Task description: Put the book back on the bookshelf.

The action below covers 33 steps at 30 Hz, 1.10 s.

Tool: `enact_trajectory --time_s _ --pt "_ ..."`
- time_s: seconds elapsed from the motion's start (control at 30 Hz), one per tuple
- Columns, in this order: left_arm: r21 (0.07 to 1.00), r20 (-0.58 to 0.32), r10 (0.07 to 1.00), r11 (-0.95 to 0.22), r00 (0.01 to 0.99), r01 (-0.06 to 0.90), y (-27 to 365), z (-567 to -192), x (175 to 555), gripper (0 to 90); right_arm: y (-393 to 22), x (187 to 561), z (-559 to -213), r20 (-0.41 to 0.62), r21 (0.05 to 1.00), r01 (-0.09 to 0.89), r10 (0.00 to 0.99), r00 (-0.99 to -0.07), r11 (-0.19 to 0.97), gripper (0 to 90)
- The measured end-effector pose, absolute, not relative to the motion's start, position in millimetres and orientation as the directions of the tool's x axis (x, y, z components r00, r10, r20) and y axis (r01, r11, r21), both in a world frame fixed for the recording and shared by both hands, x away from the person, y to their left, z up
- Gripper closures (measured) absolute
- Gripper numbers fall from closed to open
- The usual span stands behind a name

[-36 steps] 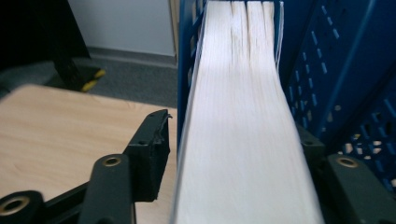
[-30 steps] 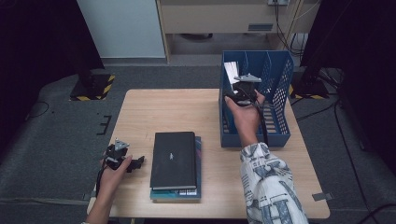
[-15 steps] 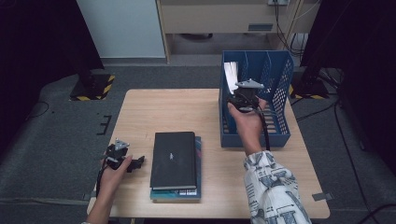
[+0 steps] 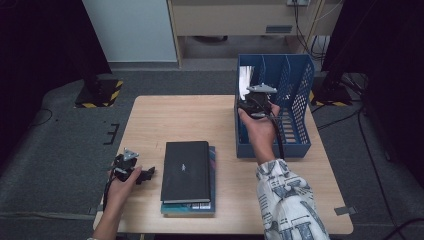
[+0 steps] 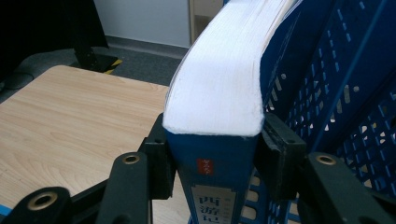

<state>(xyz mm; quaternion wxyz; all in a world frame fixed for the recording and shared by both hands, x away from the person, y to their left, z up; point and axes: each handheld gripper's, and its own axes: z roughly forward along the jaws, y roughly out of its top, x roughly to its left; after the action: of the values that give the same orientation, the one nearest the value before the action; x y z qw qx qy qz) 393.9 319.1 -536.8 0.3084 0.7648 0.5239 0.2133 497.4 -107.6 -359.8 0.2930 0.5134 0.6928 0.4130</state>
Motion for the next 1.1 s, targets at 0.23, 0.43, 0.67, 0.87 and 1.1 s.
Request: enact_trajectory --time_s 0.23,0.43,0.67,0.87,1.1 --pt "0.696 0.003 0.933 -0.261 0.36 0.669 319 -537 394 0.0 -115 497 -359 0.055 0.885 0.453 0.945 -0.322 0.103 42.5" --pt "0.696 0.003 0.933 -0.26 0.36 0.669 319 -537 393 0.0 -120 493 -361 0.067 0.886 0.452 0.939 -0.338 0.099 30.1" --pt "0.697 0.003 0.934 -0.258 0.358 0.669 319 -537 392 0.0 -131 482 -367 0.064 0.889 0.446 0.935 -0.349 0.106 21.8" --pt "0.698 0.001 0.937 -0.251 0.35 0.671 318 -537 391 0.0 -138 467 -371 0.071 0.883 0.454 0.919 -0.388 0.124 14.8" --pt "0.696 0.003 0.935 -0.258 0.356 0.671 317 -537 389 0.0 -151 444 -382 0.084 0.871 0.468 0.894 -0.44 0.149 10.5"
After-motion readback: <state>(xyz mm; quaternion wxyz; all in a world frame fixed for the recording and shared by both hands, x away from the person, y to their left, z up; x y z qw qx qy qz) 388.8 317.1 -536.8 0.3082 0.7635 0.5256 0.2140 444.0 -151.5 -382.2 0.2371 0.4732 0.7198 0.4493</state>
